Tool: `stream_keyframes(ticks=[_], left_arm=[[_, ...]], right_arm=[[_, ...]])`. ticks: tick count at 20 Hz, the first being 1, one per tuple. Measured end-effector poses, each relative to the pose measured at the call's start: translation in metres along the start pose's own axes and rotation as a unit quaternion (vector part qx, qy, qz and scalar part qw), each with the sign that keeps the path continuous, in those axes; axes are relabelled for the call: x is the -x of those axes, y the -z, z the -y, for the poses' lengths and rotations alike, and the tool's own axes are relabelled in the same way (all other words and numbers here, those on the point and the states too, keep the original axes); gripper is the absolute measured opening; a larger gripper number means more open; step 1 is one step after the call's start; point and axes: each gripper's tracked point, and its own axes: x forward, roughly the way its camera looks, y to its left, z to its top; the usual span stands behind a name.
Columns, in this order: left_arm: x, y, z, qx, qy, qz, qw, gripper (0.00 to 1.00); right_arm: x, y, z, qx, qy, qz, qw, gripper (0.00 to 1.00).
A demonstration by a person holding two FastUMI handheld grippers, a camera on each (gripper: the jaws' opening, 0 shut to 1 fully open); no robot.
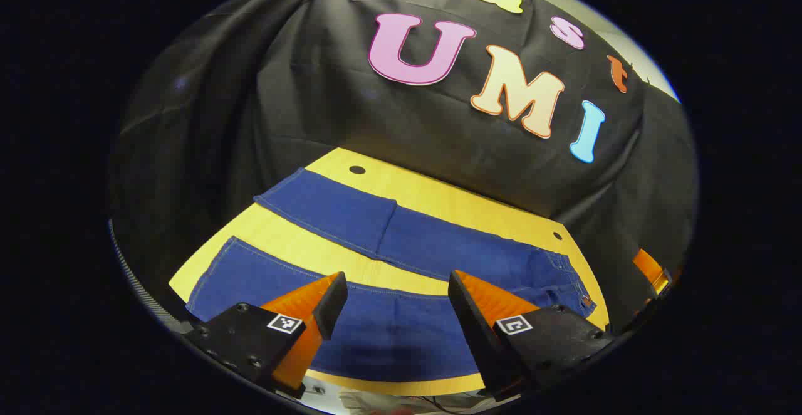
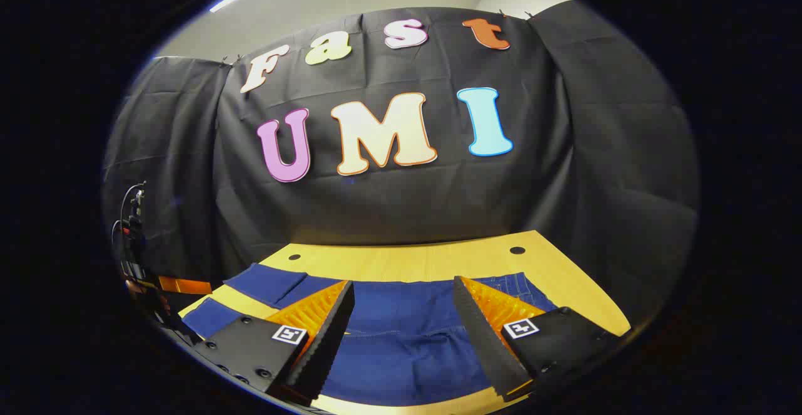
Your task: Grasp the waist and the cuffs of the jeans and fold them to make the two legs overlap; first hold the waist and fold one-third of the jeans toward the cuffs, then hold the cuffs and fold the remaining one-third in the same direction to finish folding.
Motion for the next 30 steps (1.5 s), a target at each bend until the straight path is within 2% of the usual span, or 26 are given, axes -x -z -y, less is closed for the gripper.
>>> stream_keyframes(ticks=[3, 4, 5, 6, 7, 8, 9, 10, 11, 12, 13, 14, 17, 20, 21, 22, 25, 26, 27, 30], left_arm=[[0.001, 0.019, 0.003, -0.015, 0.010, -0.022, 1.000, 0.96], [0.003, 0.024, 0.003, -0.022, 0.015, -0.032, 0.999, 0.96], [0.003, 0.029, 0.000, -0.031, 0.019, -0.042, 0.998, 0.96], [0.004, 0.034, -0.005, -0.043, 0.020, -0.053, 0.997, 0.96], [0.004, 0.038, -0.010, -0.057, 0.022, -0.062, 0.996, 0.96], [0.002, 0.041, -0.015, -0.070, 0.025, -0.071, 0.995, 0.96], [0.003, 0.043, -0.020, -0.078, 0.034, -0.083, 0.993, 0.96], [0.004, 0.046, -0.021, -0.083, 0.046, -0.097, 0.991, 0.96], [0.003, 0.048, -0.022, -0.088, 0.057, -0.109, 0.988, 0.96], [0.003, 0.050, -0.025, -0.098, 0.067, -0.120, 0.986, 0.96], [0.002, 0.050, -0.033, -0.113, 0.074, -0.129, 0.982, 0.96], [0.001, 0.049, -0.040, -0.130, 0.080, -0.138, 0.979, 0.96], [-0.001, 0.051, -0.056, -0.177, 0.111, -0.174, 0.962, 0.97], [-0.001, 0.059, -0.077, -0.236, 0.139, -0.217, 0.937, 0.97], [0.000, 0.060, -0.084, -0.254, 0.150, -0.230, 0.928, 0.97], [0.003, 0.065, -0.090, -0.271, 0.162, -0.246, 0.916, 0.97], [0.010, 0.083, -0.113, -0.336, 0.195, -0.302, 0.871, 0.96], [0.012, 0.087, -0.122, -0.362, 0.203, -0.319, 0.852, 0.97], [0.013, 0.093, -0.130, -0.381, 0.211, -0.333, 0.836, 0.97], [0.020, 0.108, -0.149, -0.419, 0.232, -0.378, 0.792, 0.97]], right_arm=[[-0.003, 0.000, 0.003, 0.018, -0.015, -0.012, 1.000, 0.93], [-0.002, 0.000, 0.002, 0.020, -0.018, -0.015, 1.000, 0.98], [-0.002, -0.001, 0.001, 0.019, -0.019, -0.015, 1.000, 0.98], [-0.002, 0.000, -0.002, 0.018, -0.019, -0.016, 1.000, 0.93], [-0.002, 0.002, -0.005, 0.017, -0.017, -0.019, 1.000, 0.98], [-0.003, 0.005, -0.009, 0.018, -0.014, -0.023, 0.999, 0.98], [-0.003, 0.007, -0.013, 0.019, -0.011, -0.024, 0.999, 0.93], [-0.003, 0.008, -0.019, 0.019, -0.008, -0.022, 1.000, 0.98], [-0.003, 0.009, -0.026, 0.017, -0.007, -0.020, 1.000, 0.93], [-0.002, 0.012, -0.033, 0.014, -0.005, -0.018, 1.000, 0.98], [-0.003, 0.014, -0.039, 0.011, -0.002, -0.018, 1.000, 0.93], [-0.002, 0.018, -0.045, 0.007, 0.004, -0.020, 1.000, 0.98], [0.002, 0.025, -0.068, -0.008, 0.012, -0.019, 1.000, 0.98], [0.001, 0.037, -0.084, -0.007, 0.018, -0.030, 0.999, 0.98], [0.000, 0.040, -0.089, -0.010, 0.019, -0.034, 0.999, 0.93], [0.001, 0.044, -0.094, -0.013, 0.018, -0.038, 0.999, 0.98], [-0.003, 0.051, -0.103, -0.018, 0.021, -0.049, 0.998, 0.98], [-0.005, 0.054, -0.104, -0.017, 0.024, -0.052, 0.998, 0.93], [-0.006, 0.055, -0.106, -0.017, 0.026, -0.054, 0.998, 0.98], [-0.008, 0.057, -0.112, -0.026, 0.030, -0.058, 0.998, 0.98]])
